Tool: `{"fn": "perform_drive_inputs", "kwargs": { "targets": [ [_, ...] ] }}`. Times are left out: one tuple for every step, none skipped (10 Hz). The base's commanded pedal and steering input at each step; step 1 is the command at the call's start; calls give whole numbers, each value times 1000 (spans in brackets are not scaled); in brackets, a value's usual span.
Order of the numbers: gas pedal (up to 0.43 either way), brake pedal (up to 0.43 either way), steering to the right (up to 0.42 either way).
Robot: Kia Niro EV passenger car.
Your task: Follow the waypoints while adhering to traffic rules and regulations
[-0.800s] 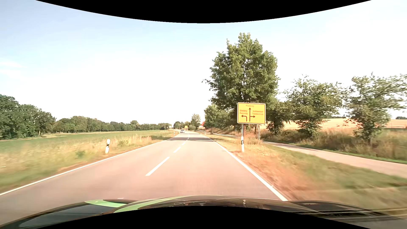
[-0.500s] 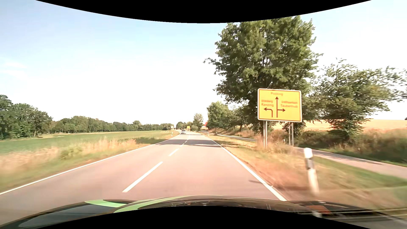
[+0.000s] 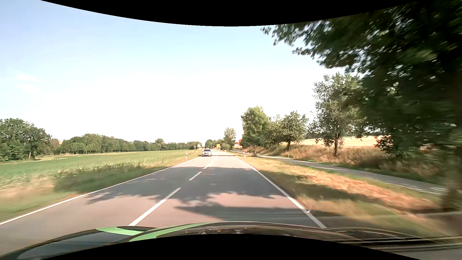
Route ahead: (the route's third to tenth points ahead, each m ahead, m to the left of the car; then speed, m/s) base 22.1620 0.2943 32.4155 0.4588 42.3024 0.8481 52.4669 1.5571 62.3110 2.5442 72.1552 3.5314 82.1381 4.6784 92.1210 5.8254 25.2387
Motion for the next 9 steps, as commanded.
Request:
{"fn": "perform_drive_inputs", "kwargs": {
  "targets": [
    [260, 0, -14],
    [260, 0, -14],
    [260, 0, -14],
    [260, 0, -14],
    [260, 0, -14],
    [260, 0, -13],
    [260, 0, -14],
    [260, 0, -13],
    [260, 0, -13]
  ]
}}
